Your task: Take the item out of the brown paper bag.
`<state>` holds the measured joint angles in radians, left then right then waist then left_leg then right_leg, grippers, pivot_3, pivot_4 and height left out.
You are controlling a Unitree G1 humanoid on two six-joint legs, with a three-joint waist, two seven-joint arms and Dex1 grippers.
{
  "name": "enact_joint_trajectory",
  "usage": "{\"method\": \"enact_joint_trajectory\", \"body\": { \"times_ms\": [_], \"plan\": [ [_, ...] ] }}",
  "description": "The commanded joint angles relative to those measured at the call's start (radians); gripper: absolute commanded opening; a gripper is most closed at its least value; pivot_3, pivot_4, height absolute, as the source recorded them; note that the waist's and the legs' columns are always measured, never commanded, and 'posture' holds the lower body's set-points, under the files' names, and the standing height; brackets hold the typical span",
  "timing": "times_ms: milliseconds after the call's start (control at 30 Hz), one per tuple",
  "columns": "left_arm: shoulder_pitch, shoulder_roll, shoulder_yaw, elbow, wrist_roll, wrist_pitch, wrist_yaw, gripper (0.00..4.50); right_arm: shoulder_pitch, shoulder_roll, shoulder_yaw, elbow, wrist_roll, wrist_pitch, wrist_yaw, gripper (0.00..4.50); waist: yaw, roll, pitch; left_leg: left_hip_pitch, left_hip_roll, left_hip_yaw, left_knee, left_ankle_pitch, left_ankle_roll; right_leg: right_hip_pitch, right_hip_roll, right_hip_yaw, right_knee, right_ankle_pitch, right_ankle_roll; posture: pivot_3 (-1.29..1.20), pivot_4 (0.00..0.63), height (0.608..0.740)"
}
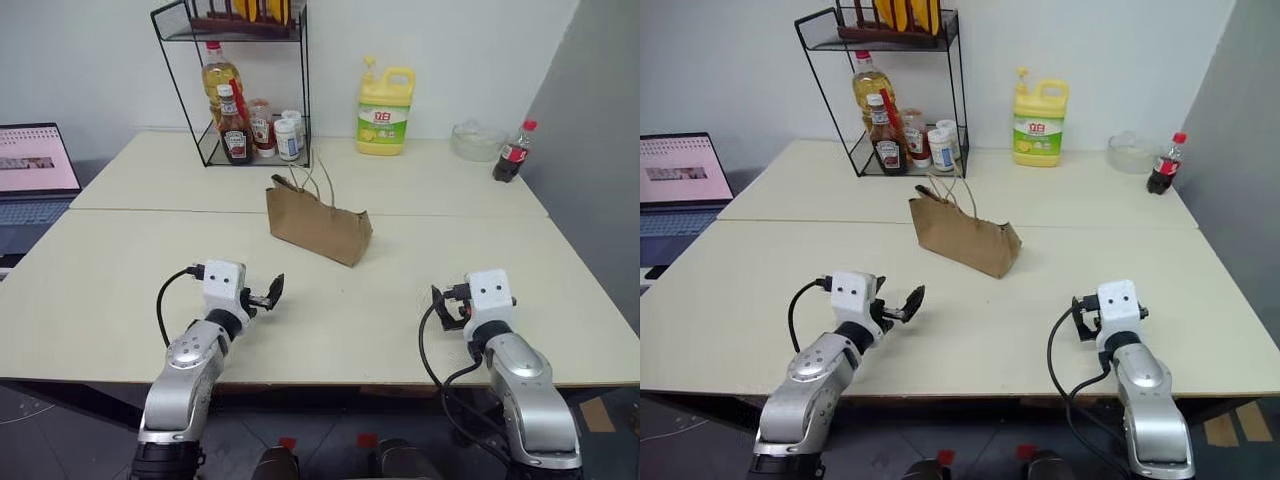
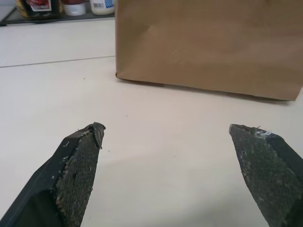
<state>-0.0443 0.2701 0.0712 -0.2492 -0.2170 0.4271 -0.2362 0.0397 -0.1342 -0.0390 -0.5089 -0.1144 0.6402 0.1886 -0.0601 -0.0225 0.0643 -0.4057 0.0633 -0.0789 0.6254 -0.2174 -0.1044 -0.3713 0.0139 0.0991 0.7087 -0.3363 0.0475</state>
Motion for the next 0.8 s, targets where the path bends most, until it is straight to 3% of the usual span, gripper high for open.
{"method": "enact_joint_trajectory", "body": {
  "times_ms": [33, 300, 800],
  "plan": [
    [-0.026, -0.004, -0.012, -0.044, 0.019, -0.017, 0.010, 4.50, -0.005, 0.001, 0.004, -0.031, 0.015, -0.017, -0.012, 4.46, 0.003, 0.000, -0.003, 0.001, 0.000, 0.000, 0.000, 0.000, 0.000, 0.001, 0.000, 0.000, -0.001, 0.000, 0.000, 0.00, 0.000, 0.740],
    [-0.220, 0.132, 0.092, 0.108, -0.019, -0.030, -0.071, 4.50, -0.084, -0.002, 0.028, -0.008, 0.059, -0.013, 0.004, 4.46, 0.003, 0.002, -0.010, 0.003, 0.000, 0.000, -0.002, -0.001, 0.000, 0.003, 0.001, 0.000, -0.002, 0.000, 0.000, 0.00, 0.000, 0.740],
    [-0.105, 0.034, 0.025, 0.035, 0.004, -0.018, -0.042, 4.50, -0.069, -0.005, 0.033, 0.000, 0.068, -0.006, -0.028, 4.46, 0.005, 0.004, -0.018, 0.007, 0.000, -0.001, -0.004, -0.003, 0.002, 0.012, 0.000, -0.001, -0.011, 0.000, -0.001, 0.00, 0.000, 0.740]
  ]
}}
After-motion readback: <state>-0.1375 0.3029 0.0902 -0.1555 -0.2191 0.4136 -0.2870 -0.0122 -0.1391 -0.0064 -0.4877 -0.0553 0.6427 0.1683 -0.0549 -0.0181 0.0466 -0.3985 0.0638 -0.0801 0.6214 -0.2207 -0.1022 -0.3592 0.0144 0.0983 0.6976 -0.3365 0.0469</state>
